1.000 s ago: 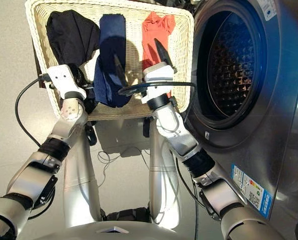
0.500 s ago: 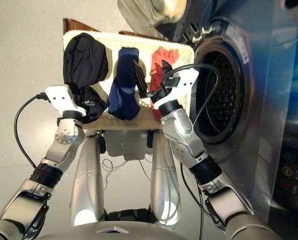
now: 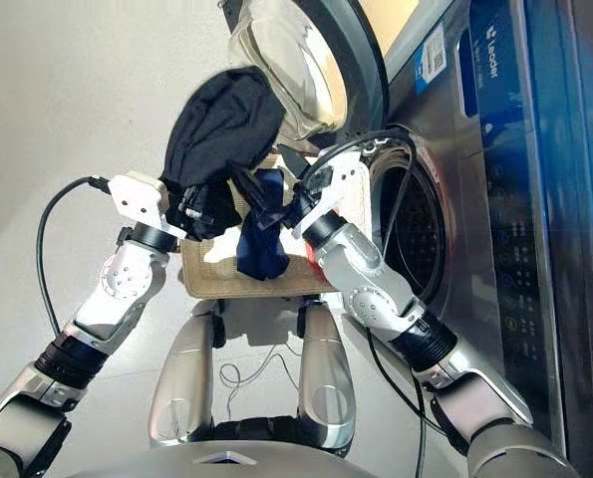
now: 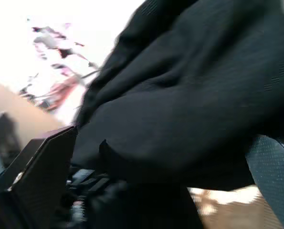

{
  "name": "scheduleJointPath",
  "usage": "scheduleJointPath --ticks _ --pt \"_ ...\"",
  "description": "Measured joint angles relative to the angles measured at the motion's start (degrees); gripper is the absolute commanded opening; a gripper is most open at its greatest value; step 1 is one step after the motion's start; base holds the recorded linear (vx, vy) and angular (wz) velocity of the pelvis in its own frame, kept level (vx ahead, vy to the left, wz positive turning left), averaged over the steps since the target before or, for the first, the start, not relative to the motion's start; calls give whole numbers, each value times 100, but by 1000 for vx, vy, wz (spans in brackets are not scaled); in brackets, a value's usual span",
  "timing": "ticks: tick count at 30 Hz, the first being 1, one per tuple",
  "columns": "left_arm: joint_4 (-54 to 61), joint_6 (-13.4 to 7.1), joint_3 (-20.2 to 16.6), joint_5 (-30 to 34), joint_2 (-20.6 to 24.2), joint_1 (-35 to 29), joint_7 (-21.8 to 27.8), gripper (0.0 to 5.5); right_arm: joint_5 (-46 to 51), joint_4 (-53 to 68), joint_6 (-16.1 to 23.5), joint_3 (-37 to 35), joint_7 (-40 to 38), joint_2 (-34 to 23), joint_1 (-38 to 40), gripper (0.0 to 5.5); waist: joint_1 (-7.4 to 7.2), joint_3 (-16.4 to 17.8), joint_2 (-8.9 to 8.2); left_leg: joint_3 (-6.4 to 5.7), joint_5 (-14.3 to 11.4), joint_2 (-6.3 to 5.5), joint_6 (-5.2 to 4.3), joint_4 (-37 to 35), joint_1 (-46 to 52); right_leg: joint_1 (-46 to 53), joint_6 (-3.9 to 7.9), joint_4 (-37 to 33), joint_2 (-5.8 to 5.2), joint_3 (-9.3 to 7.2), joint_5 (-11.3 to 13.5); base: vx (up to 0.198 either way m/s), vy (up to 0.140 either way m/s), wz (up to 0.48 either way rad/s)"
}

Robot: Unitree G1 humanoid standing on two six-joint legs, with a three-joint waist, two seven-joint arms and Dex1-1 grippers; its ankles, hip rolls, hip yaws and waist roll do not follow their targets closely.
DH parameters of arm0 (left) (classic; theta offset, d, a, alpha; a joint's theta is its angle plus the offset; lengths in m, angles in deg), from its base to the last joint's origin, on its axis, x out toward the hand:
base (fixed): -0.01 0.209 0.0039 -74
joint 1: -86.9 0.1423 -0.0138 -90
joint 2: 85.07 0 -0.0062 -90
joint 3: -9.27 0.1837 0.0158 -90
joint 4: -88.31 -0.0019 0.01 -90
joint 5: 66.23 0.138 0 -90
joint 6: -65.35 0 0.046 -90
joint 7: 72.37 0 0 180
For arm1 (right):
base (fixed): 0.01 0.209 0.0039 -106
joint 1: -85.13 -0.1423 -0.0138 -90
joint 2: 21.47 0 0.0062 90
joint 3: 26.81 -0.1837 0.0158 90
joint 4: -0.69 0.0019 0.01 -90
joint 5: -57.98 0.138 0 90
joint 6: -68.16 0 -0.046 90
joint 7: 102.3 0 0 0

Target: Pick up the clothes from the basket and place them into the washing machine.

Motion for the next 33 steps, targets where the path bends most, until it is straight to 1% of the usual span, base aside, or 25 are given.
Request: scheduleJointPath --ticks 1,5,7,12,18,21,22,24,29,33 --pt "43 -1 27 -5 61 -17 38 0 41 3 -38 90 23 0 -166 550 -10 -8 33 7 13 0 18 -22 2 -11 1 -2 1 4 8 0 0 0" --pt "188 -9 71 -15 194 -92 115 0 168 14 -44 244 34 -129 -565 550 -1 -14 176 15 18 -2 23 -28 -7 -38 -2 19 1 19 22 0 0 0" --pt "251 -11 83 -18 243 -155 114 0 217 14 -44 302 13 -204 -819 550 -5 -17 224 34 32 3 42 -30 -14 -63 -5 20 5 40 29 0 0 0" --pt "307 -65 295 -18 396 -368 113 0 220 14 -18 321 -67 -219 -1296 550 -4 -20 235 119 34 9 43 -37 -74 -191 -3 64 19 126 35 0 0 0" --pt "307 -64 634 3 411 -537 45 0 221 13 27 322 -192 -195 -1302 550 -9 -20 236 123 31 8 40 -30 -83 -190 -3 79 19 127 35 0 0 0" --pt "307 -64 719 11 432 -594 -35 0 221 12 95 320 -229 -142 -1303 550 -14 -20 237 119 31 8 40 -16 -83 -190 -3 78 19 126 35 0 0 0" --pt "307 -64 742 13 433 -611 -68 0 220 5 126 316 -255 -103 -1302 427 -18 -19 237 114 31 9 40 -12 -84 -191 -3 82 19 125 34 0 0 0" --pt "307 -64 771 36 430 -625 -139 0 222 4 164 303 -337 -58 -1302 0 -24 -19 238 112 31 9 40 -4 -87 -191 -4 88 20 125 35 0 0 0" --pt "307 -63 958 342 435 -663 -267 0 206 4 275 267 -483 -48 -1299 0 -25 -18 242 43 31 6 39 42 -179 -224 -5 94 15 65 35 0 0 0" --pt "307 -62 981 476 440 -666 -372 0 93 6 286 257 -562 17 -1246 0 -21 -18 243 32 31 -6 40 48 -189 -225 -4 101 4 54 34 0 0 0"
